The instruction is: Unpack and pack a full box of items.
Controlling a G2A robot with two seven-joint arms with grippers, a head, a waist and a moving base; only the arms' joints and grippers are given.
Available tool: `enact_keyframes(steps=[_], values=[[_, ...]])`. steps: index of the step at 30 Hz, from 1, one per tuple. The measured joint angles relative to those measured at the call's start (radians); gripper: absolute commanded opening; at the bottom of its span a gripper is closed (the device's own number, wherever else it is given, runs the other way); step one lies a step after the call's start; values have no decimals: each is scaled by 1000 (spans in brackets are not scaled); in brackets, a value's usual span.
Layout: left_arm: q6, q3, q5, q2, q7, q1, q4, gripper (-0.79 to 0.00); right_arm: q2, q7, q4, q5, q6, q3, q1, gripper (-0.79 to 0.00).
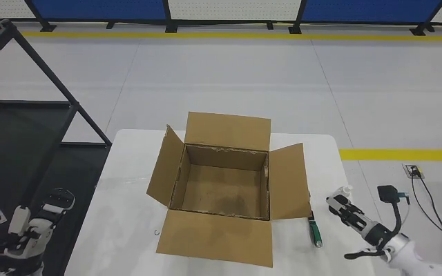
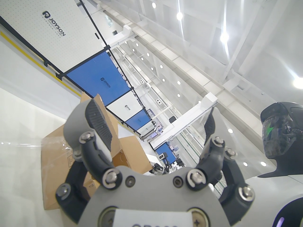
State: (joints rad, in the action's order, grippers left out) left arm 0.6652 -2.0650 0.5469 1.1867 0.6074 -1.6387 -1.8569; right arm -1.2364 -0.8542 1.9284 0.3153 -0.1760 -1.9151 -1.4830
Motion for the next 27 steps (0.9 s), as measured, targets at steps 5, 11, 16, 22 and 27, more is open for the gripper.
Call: enact_keyframes(steps=[5, 11, 16, 22, 27], values=[[1, 9, -11, 1, -10, -1, -6, 0, 0, 10, -67, 18, 55, 112, 69, -785], [8, 0, -8, 3, -28, -12, -5, 0, -5, 45, -246, -34, 3, 242, 175, -785], [6, 4, -15, 3, -32, -12, -6, 0, -17, 176, -382, -117, -90, 311, 223, -785], [3, 11, -29, 4, -35, -12, -25, 0, -33, 336, -513, -151, -162, 389, 269, -785], [1, 11, -33, 3, -32, -13, -27, 0, -44, 386, -599, -205, -197, 443, 325, -785]])
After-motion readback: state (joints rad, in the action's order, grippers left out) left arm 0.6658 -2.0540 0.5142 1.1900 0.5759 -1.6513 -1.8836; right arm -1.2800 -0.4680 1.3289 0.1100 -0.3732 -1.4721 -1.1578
